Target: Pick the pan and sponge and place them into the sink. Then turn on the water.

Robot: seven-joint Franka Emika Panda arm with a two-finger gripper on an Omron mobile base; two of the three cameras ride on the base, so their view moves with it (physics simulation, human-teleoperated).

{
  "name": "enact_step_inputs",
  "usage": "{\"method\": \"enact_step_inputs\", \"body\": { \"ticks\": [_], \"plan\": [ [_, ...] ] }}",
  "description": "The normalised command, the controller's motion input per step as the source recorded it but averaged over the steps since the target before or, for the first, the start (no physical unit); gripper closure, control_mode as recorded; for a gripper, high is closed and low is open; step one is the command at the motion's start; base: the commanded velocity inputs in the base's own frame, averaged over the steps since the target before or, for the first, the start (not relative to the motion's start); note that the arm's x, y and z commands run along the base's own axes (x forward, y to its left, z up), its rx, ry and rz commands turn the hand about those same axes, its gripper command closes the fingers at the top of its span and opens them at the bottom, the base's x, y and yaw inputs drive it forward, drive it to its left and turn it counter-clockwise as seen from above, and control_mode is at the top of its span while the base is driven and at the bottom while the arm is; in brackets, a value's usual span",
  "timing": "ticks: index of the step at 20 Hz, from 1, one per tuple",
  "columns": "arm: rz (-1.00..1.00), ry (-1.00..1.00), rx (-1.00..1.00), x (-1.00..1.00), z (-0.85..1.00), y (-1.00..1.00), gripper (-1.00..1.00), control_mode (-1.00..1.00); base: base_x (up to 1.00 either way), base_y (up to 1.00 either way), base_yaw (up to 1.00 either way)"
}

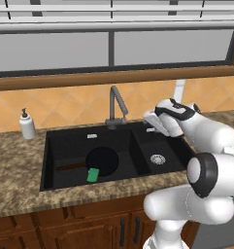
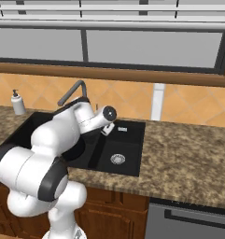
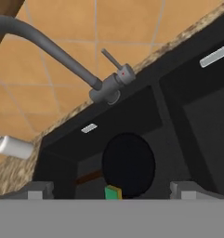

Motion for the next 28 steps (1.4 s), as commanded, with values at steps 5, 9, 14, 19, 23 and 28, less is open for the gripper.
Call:
{"method": "enact_step_inputs", "body": {
  "ticks": [5, 9, 14, 19, 23, 28],
  "plan": [
    [0.03, 0.04, 0.01, 0.00, 0.00, 0.00, -1.00, -1.00, 0.00, 0.00, 0.00],
    [0.00, 0.01, 0.02, 0.26, -0.05, 0.09, -1.00, -1.00, 0.00, 0.00, 0.00],
    [0.00, 0.03, 0.06, 0.38, 0.00, 0.12, -1.00, -1.00, 0.00, 0.00, 0.00],
    [0.00, 0.01, 0.03, 0.42, -0.07, 0.12, -1.00, -1.00, 0.00, 0.00, 0.00],
    [0.00, 0.00, 0.00, 0.33, -0.08, 0.02, -1.00, -1.00, 0.00, 0.00, 0.00],
    [0.00, 0.00, 0.00, 0.36, -0.22, 0.08, -1.00, -1.00, 0.00, 0.00, 0.00]
  ]
}}
